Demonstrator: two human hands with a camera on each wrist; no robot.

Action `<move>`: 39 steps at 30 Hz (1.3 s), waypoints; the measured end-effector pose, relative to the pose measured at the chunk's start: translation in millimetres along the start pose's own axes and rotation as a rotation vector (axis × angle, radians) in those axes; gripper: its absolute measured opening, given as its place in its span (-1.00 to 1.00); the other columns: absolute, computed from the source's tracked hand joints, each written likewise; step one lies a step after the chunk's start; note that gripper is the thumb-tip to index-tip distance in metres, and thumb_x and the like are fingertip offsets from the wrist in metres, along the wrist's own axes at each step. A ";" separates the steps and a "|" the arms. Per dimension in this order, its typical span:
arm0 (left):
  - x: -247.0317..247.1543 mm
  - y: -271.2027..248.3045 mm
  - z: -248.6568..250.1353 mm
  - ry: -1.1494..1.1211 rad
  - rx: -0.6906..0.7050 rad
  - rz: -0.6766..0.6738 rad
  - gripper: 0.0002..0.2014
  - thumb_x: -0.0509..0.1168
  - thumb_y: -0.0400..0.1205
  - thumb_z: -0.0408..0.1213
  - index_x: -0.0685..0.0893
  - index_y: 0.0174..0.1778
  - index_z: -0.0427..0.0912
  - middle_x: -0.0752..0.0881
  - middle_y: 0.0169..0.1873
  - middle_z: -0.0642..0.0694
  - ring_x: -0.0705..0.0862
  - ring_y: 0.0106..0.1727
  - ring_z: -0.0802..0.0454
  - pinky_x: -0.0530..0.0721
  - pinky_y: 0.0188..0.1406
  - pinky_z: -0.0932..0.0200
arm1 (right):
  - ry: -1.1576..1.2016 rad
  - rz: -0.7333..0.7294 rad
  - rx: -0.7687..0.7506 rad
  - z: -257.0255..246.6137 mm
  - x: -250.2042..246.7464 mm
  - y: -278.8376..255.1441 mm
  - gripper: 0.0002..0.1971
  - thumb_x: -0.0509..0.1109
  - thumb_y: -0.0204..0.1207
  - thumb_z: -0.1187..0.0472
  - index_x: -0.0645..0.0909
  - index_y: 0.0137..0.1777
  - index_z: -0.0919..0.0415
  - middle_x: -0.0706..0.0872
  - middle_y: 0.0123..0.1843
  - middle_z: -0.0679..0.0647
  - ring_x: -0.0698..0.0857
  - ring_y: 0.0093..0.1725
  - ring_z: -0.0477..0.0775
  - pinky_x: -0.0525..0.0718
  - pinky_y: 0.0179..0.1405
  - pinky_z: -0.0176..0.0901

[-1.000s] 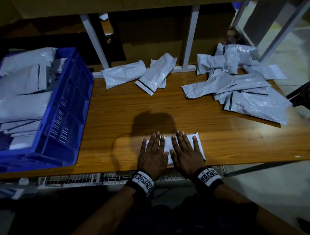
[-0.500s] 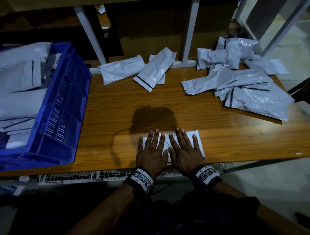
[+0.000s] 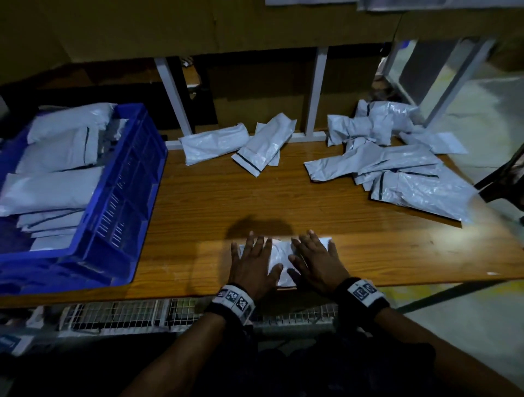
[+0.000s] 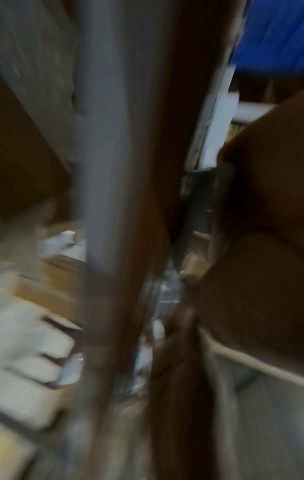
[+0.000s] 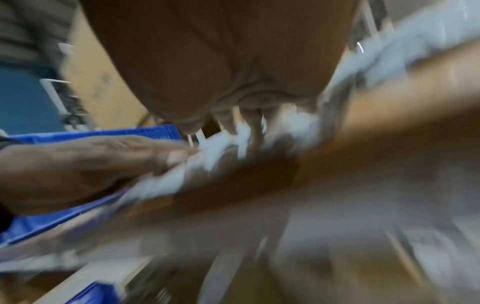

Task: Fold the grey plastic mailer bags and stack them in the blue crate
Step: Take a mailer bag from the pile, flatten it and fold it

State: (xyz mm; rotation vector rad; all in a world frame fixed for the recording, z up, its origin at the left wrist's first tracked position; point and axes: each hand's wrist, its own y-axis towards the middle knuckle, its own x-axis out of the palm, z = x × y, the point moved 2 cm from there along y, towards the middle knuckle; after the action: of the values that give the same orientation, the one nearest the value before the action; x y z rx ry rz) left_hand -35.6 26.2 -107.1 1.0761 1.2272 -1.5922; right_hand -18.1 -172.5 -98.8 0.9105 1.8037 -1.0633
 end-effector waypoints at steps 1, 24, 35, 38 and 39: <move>-9.1 1.0 -3.8 -0.030 -0.001 -0.005 -0.24 0.05 0.73 0.31 0.10 0.81 0.05 0.09 0.81 0.00 -0.12 0.82 -0.07 -0.30 0.70 -0.43 | -0.043 0.004 -0.006 4.2 -7.7 0.2 -0.28 0.00 0.71 -0.32 0.09 0.81 -0.04 0.16 0.82 0.04 -0.10 0.83 0.13 -0.03 0.68 0.50; -1.5 -57.6 -23.1 -0.075 0.305 0.363 -0.57 0.46 0.38 -0.04 0.76 0.18 -0.01 0.69 0.12 -0.07 0.69 0.14 -0.16 0.64 0.16 -0.17 | -0.162 0.254 -0.116 6.9 3.6 -56.1 -0.75 0.53 0.39 -0.17 0.68 0.02 -0.18 0.71 0.22 -0.09 0.67 0.23 0.12 0.62 0.09 0.11; 0.9 -13.8 13.1 0.089 0.249 0.231 -0.35 -0.20 0.77 -0.03 0.28 0.75 -0.24 0.21 0.77 -0.23 0.10 0.80 -0.15 0.17 0.74 -0.29 | -0.091 0.310 -0.087 -23.6 34.0 -20.4 -0.35 -0.19 0.82 -0.18 0.14 0.80 0.13 0.05 0.84 0.13 -0.03 0.82 0.09 -0.03 0.75 0.43; 17.7 -10.9 11.1 0.130 0.224 0.132 -0.32 -0.30 0.76 -0.02 0.16 0.78 -0.26 0.14 0.78 -0.21 0.02 0.81 -0.12 0.07 0.76 -0.28 | -0.124 0.286 -0.058 -19.9 47.8 -18.4 -0.28 -0.33 0.81 -0.25 0.13 0.81 0.12 0.12 0.83 0.12 0.02 0.82 0.08 0.01 0.73 0.44; 21.2 -10.1 10.6 0.132 0.218 0.143 -0.33 -0.25 0.77 -0.03 0.24 0.77 -0.27 0.21 0.76 -0.22 0.10 0.80 -0.13 0.16 0.74 -0.29 | -0.131 0.287 -0.056 -19.1 49.3 -18.5 -0.29 -0.32 0.81 -0.25 0.14 0.81 0.12 0.13 0.82 0.11 0.04 0.82 0.08 0.03 0.74 0.44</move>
State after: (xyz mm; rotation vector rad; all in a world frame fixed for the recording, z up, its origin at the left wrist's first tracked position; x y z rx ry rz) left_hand -52.6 15.2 -123.0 1.3947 1.0519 -1.5904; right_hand -59.1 -153.7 -132.1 1.0064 1.5338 -0.8651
